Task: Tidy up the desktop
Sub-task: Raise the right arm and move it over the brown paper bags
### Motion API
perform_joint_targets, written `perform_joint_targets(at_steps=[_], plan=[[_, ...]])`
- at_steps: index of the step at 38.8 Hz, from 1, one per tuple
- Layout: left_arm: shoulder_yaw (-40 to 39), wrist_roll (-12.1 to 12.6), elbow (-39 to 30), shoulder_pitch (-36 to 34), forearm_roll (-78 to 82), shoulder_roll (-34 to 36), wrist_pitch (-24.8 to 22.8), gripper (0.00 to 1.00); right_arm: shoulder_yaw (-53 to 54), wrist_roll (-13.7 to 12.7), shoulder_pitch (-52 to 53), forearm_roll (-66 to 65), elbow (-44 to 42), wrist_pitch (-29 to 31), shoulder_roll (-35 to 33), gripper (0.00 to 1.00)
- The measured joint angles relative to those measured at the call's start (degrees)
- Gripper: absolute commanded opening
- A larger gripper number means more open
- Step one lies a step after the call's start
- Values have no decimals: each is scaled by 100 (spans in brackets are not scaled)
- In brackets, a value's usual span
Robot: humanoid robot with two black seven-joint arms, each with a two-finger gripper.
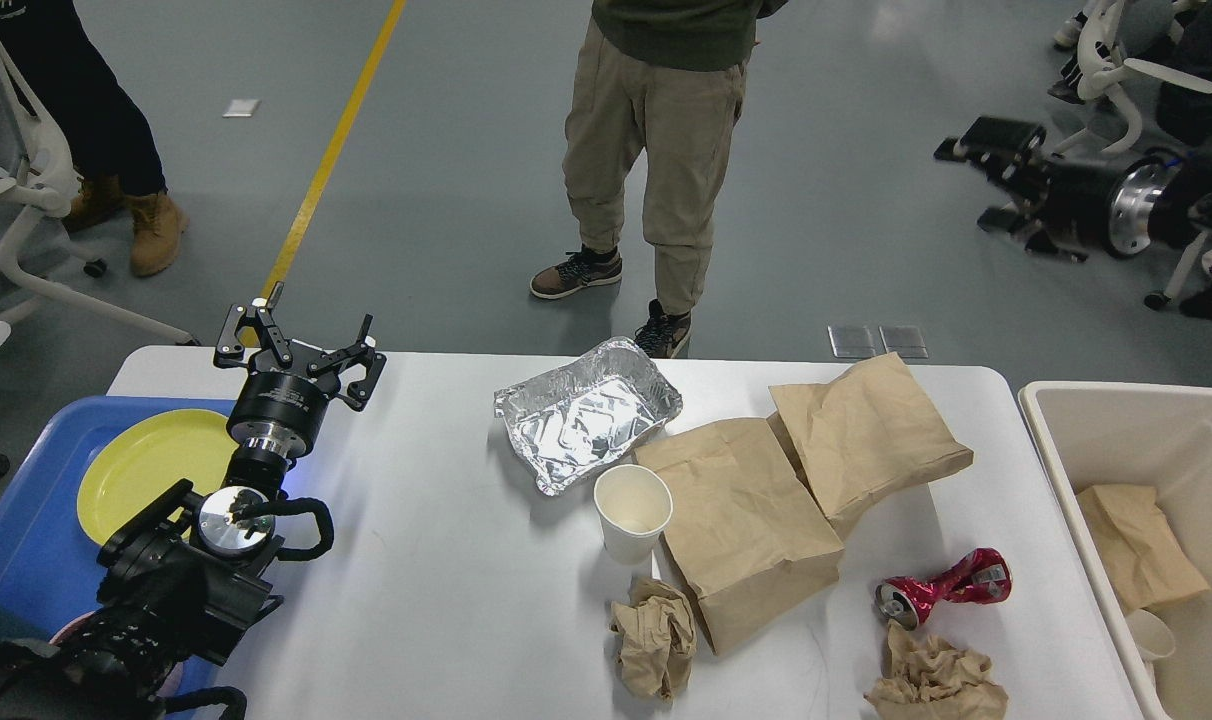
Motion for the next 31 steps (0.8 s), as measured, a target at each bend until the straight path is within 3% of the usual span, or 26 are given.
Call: perform_joint_targets(at_steps=[5, 11, 23, 31], plan=[[0, 0, -2, -2, 0, 0, 1, 96, -953, 6, 562, -4, 742, 62, -2, 100], [0, 0, -2, -2, 1, 0, 1, 96, -971, 14, 751, 2, 1059, 619, -62, 100], [0, 0, -2, -1, 0, 0, 1, 96, -977, -130, 1027, -69, 1108, 1785, -157, 100], [0, 0, -2, 7, 0, 0, -3, 96, -1056, -143, 1133, -101, 1144, 2065, -260, 100]])
